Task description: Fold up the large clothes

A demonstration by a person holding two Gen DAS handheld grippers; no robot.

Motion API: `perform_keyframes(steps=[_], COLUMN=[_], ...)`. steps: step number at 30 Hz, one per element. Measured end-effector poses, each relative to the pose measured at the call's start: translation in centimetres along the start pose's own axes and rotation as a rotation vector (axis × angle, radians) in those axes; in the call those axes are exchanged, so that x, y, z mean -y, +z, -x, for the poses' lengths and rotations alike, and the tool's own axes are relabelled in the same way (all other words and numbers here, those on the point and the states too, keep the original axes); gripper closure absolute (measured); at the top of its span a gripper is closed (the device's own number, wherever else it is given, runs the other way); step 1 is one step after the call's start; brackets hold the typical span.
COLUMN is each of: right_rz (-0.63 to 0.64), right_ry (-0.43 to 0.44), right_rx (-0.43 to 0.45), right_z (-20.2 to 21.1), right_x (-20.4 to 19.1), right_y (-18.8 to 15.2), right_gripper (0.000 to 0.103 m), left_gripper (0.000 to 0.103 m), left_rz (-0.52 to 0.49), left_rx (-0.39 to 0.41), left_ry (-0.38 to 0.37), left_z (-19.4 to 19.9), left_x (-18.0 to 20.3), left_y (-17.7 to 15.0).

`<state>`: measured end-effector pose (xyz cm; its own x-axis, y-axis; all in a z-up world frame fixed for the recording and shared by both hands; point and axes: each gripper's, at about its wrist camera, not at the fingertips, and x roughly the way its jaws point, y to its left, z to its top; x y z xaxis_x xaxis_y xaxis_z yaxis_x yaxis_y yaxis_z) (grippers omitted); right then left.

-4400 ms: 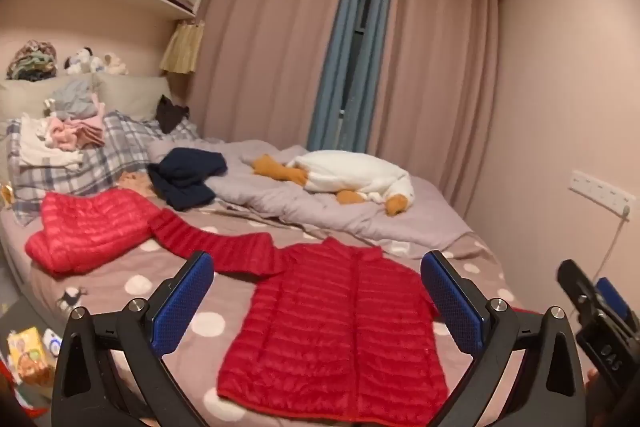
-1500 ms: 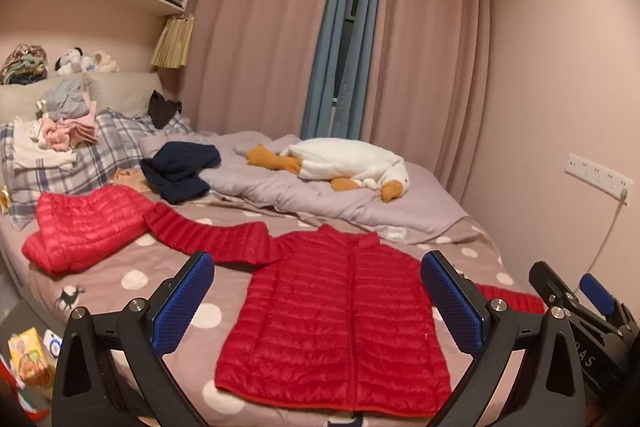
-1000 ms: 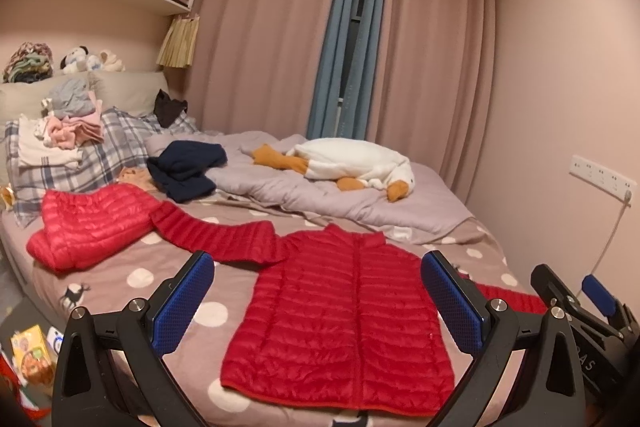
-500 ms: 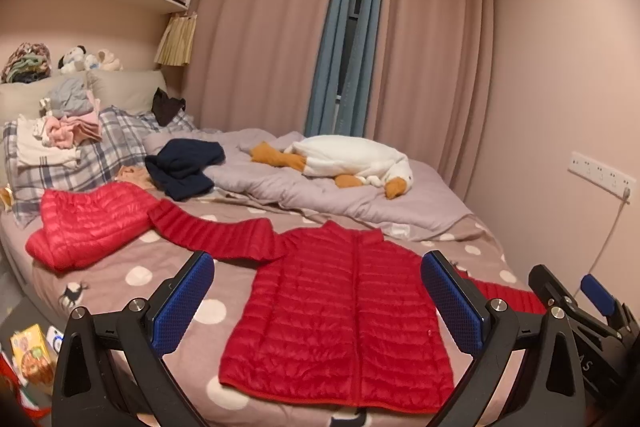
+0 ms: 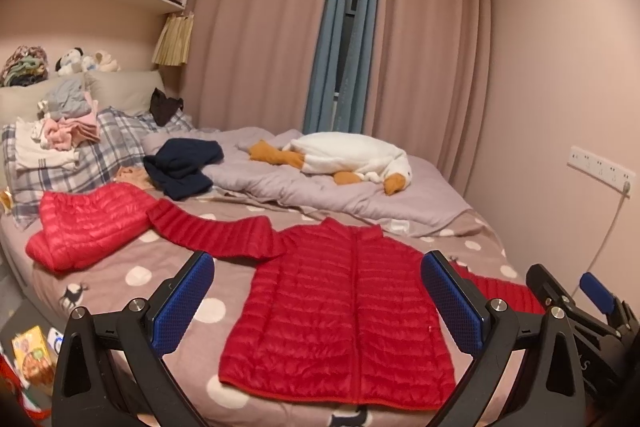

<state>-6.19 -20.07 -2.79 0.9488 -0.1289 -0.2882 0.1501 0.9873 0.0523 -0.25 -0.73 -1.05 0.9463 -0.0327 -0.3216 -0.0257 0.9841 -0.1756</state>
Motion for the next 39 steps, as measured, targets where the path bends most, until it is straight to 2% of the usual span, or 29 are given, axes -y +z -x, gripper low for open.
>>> perform_keyframes(steps=[15,27,30,33,37,39], right_rz=[-0.001,-0.008,-0.022,-0.036,-0.108,-0.183], right_ry=[-0.01,-0.035,-0.05,-0.045,-0.08,-0.119], right_rx=[-0.033,-0.073,-0.063,-0.056,-0.099,-0.15], right_z=[-1.1,-2.7,-3.6,-5.5,-10.8,-14.3], right_x=[0.3,0.8,1.5,3.0,7.4,10.8], right_y=[-0.3,-0.8,-0.3,0.1,0.1,0.1], right_gripper=[0.0,0.0,0.0,0.0,0.0,0.0], left_gripper=[0.001,0.001,0.001,0.001,0.001,0.001], left_rz=[-0.006,-0.007,0.001,0.028,0.165,0.229], left_rx=[-0.025,-0.071,-0.057,-0.065,-0.043,-0.054], left_ry=[0.021,0.047,0.061,0.102,0.163,0.206], left_z=[-0.3,-3.0,-4.8,-8.1,-14.0,-17.4], left_x=[-0.6,-1.0,-1.7,-3.4,-8.1,-11.0], left_y=[-0.6,0.2,0.7,1.1,1.7,1.8])
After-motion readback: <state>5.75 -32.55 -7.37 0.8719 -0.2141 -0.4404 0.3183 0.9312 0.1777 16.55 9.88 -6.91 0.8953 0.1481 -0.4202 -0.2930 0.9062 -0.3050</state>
